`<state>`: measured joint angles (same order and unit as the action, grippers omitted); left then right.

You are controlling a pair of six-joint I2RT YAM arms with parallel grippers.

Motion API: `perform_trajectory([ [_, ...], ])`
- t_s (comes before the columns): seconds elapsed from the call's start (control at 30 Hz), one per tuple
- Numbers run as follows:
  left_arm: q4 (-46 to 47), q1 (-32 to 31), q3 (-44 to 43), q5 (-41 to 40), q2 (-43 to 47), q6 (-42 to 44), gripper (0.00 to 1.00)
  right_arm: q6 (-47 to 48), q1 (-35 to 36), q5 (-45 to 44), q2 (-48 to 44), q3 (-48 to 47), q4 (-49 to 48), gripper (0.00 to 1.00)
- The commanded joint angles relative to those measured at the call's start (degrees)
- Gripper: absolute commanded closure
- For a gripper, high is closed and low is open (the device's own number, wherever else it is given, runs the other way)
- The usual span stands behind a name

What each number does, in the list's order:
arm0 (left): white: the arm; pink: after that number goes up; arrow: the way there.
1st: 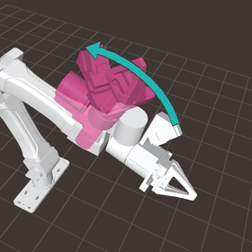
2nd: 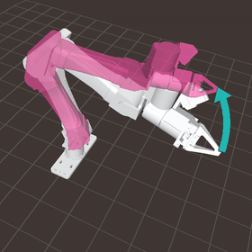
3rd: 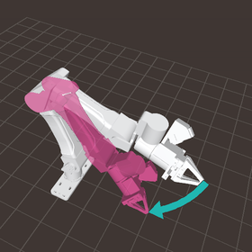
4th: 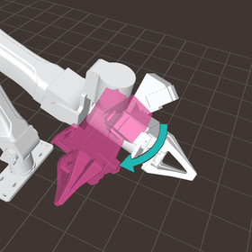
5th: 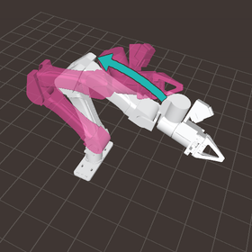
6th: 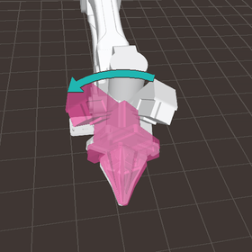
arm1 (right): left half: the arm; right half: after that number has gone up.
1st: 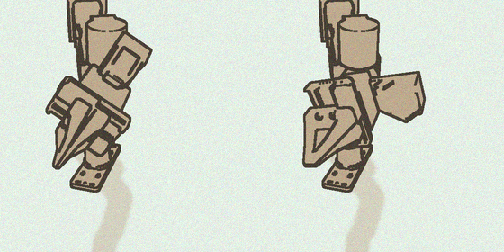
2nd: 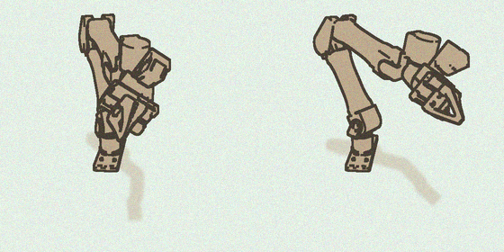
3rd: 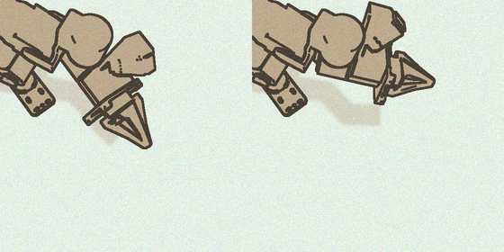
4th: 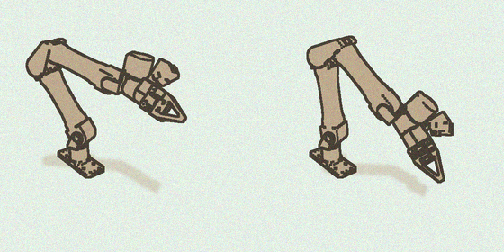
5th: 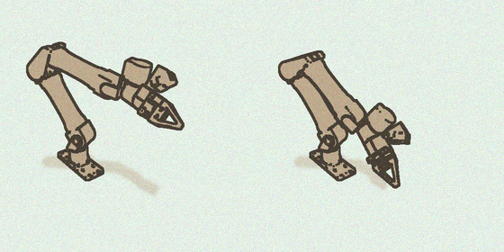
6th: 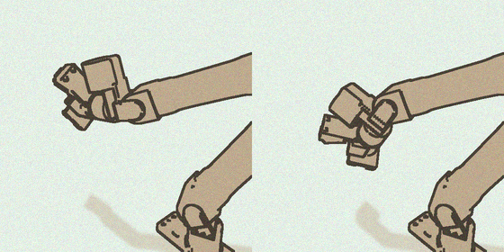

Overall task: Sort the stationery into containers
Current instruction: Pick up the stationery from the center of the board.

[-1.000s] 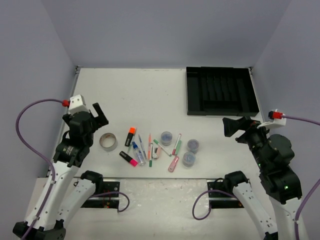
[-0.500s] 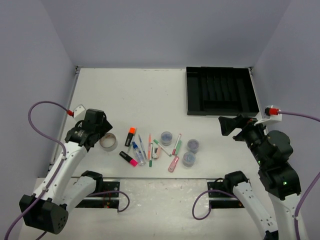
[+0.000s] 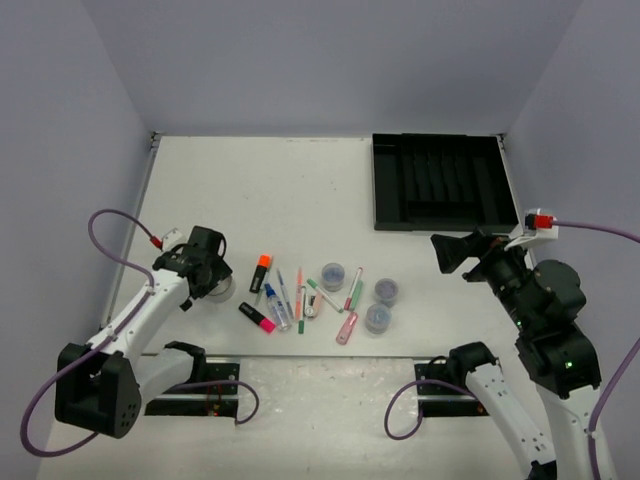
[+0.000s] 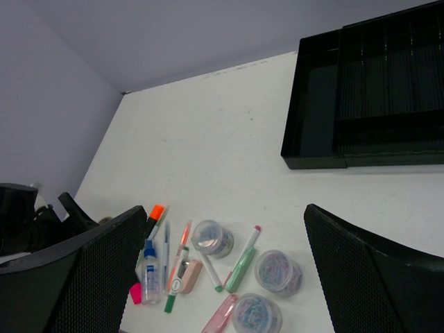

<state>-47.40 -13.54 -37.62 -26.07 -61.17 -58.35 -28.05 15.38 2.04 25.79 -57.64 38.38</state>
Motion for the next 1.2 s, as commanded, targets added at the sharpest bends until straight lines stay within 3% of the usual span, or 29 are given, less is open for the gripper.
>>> perform_trajectory([
  [0.0, 4.5, 0.4, 2.5, -0.4, -1.7, -2.6, 0.05, 0.0, 0.2, 1.3, -0.1, 0.7, -2.0, 0.01],
  [0.23, 16.2, 0.4, 10.4, 2.2, -1.0, -0.6, 0.43, 1.2, 0.2, 4.4, -1.4, 1.6, -2.7, 0.01],
  [0.37, 18.2, 0.4, 11.7, 2.8, -1.1, -0.2, 0.90, 1.6, 0.2, 7.5, -1.5, 2.2, -3.3, 0.01],
  [0.43, 18.4, 0.4, 11.5, 2.9, -1.2, 0.5, 1.00, 1.6, 0.2, 8.9, -1.3, 2.6, -3.6, 0.01],
  [0.6, 16.9, 0.4, 8.3, 2.0, 0.1, 4.0, 1.00, 0.9, 0.2, 12.7, -0.3, 4.6, -5.6, 0.01],
  [0.87, 20.0, -2.0, 0.7, 4.2, 10.5, 15.3, 1.00, -1.1, 0.5, 26.5, 8.8, 7.2, -11.4, 0.01],
  [1.0, 20.6, -4.8, -7.5, 9.6, 7.0, 21.9, 1.00, 0.2, 8.1, 18.2, 18.1, 3.0, -9.2, 0.01],
  [1.17, 22.3, -18.9, -14.3, 6.5, -1.1, 22.8, 1.00, -1.1, 21.6, 1.4, 26.8, -2.7, -9.0, 0.01],
])
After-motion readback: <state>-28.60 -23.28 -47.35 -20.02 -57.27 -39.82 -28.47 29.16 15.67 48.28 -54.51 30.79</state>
